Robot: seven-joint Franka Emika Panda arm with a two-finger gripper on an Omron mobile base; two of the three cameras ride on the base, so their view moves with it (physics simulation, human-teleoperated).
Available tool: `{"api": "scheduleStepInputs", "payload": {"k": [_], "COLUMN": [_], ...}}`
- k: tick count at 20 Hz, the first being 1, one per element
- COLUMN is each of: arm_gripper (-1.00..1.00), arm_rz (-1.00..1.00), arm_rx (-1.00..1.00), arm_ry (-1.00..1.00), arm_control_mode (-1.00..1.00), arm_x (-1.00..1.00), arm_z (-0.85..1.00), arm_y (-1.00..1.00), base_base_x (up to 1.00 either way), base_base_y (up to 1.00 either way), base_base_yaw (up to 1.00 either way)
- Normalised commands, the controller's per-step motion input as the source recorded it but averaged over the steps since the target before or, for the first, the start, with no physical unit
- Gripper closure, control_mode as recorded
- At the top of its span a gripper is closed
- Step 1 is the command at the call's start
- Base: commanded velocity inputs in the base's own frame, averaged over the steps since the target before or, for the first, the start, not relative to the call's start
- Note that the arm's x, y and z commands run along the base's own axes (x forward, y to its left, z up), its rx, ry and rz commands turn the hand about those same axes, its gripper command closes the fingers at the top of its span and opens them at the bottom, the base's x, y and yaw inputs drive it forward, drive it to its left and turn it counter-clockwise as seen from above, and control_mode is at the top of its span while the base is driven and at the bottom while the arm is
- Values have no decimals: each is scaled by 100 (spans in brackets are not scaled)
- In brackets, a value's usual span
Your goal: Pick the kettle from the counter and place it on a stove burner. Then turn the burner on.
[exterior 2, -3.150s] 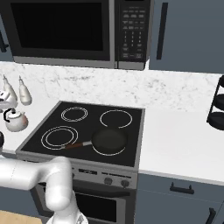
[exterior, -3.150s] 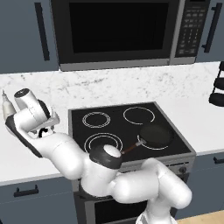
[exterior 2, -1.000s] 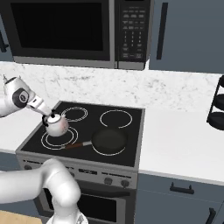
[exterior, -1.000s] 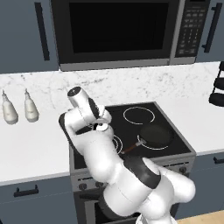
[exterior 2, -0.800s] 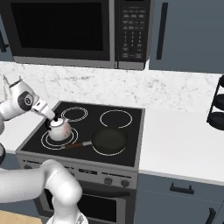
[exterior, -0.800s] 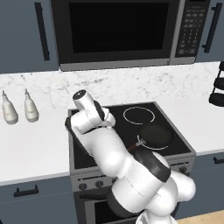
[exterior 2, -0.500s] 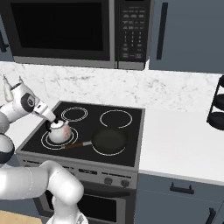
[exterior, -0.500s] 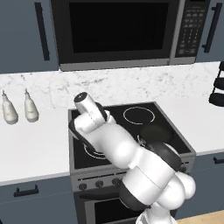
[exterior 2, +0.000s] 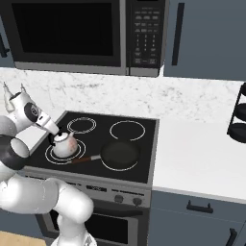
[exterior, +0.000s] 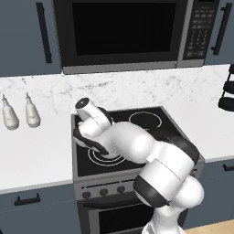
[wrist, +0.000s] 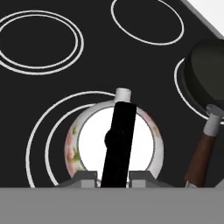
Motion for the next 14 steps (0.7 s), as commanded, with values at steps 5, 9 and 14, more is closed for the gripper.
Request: {"api": "scheduleStepInputs", "payload": {"k": [5,9,14], "arm_gripper": [100,100,-100], "arm_rz": [-1,0,0], "arm_rx": [12,5,0], "arm_ry": [0,0,0], "arm_control_mode": [-100,-100,-100], "arm_x": [1,0,0], "arm_z": [0,0,0], "arm_y": [17,0,0], "base_base_x": [0,0,0], "base_base_y": [0,0,0], "base_base_yaw": [0,0,0]}}
